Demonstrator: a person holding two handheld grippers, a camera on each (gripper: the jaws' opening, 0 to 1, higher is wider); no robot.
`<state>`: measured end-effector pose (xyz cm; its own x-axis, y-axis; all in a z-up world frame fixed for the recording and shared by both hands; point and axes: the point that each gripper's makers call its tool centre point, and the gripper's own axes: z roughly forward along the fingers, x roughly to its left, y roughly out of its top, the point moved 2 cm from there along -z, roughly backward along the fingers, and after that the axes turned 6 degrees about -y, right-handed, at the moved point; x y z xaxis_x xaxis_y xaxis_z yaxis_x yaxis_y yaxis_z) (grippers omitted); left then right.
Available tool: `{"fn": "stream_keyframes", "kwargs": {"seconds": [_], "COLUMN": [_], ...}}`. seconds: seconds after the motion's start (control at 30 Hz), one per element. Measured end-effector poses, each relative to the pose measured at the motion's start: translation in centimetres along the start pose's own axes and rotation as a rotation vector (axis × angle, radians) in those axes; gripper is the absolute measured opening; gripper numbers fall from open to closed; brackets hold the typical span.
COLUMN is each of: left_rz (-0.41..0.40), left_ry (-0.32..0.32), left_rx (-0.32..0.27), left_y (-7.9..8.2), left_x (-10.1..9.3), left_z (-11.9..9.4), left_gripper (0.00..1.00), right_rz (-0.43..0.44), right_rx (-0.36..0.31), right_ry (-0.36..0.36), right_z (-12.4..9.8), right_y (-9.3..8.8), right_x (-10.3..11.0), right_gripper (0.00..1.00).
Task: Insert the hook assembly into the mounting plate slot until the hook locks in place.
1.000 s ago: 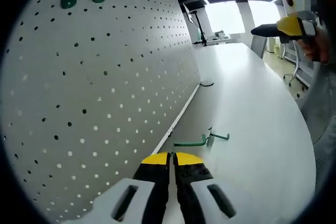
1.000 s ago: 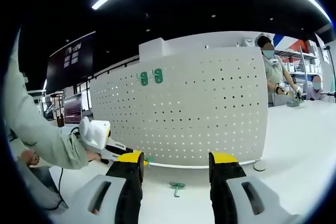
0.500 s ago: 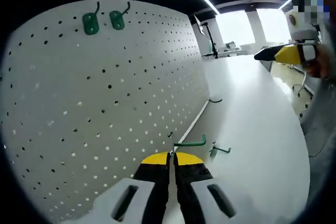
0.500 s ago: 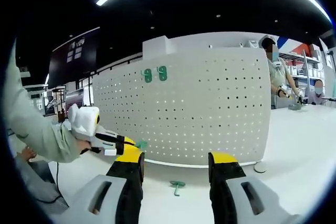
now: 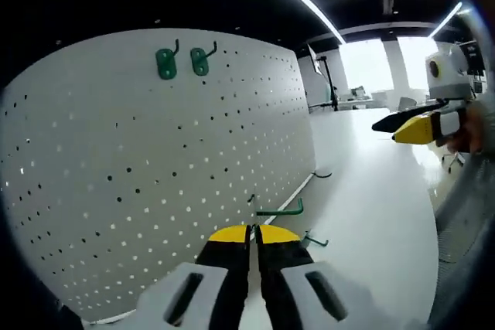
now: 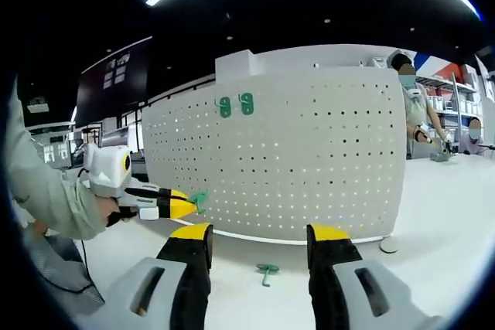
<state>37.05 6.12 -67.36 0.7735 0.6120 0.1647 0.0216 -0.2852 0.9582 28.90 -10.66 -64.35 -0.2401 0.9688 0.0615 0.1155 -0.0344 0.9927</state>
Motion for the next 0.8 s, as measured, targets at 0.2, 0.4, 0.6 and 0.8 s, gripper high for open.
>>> {"fn": "stream_keyframes", "kwargs": {"seconds": [0.2,0.4,0.6,0.8], "left_rz": [-0.01,-0.061,-0.141,-0.234], "left_ry": [0.015,0.063,0.132,0.164], "left_rx": [0.009,-0.016,-0.109,-0.173], "left_y": [-1.1,-1.3,-0.3,-0.2], "left_x": [-0.8,-1.0,-1.0,-1.6], "left_z": [-1.5,-3.0,-4.7,-5.9], "left_gripper": [0.03,0.03,0.03,0.03], "right_rz": [-0.011,-0.02,-0.027,-0.036], "right_rx": [0.001,0.012,0.029,0.046], "right_ry": [0.015,0.031,0.051,0.061], "right_z": [0.0,0.1,0.2,0.3], "right_y": [0.0,-0.3,-0.7,-1.1], "right_x": [0.3,0.8,1.3,1.5], "right_gripper": [0.47,0.47,0.47,0.46]}}
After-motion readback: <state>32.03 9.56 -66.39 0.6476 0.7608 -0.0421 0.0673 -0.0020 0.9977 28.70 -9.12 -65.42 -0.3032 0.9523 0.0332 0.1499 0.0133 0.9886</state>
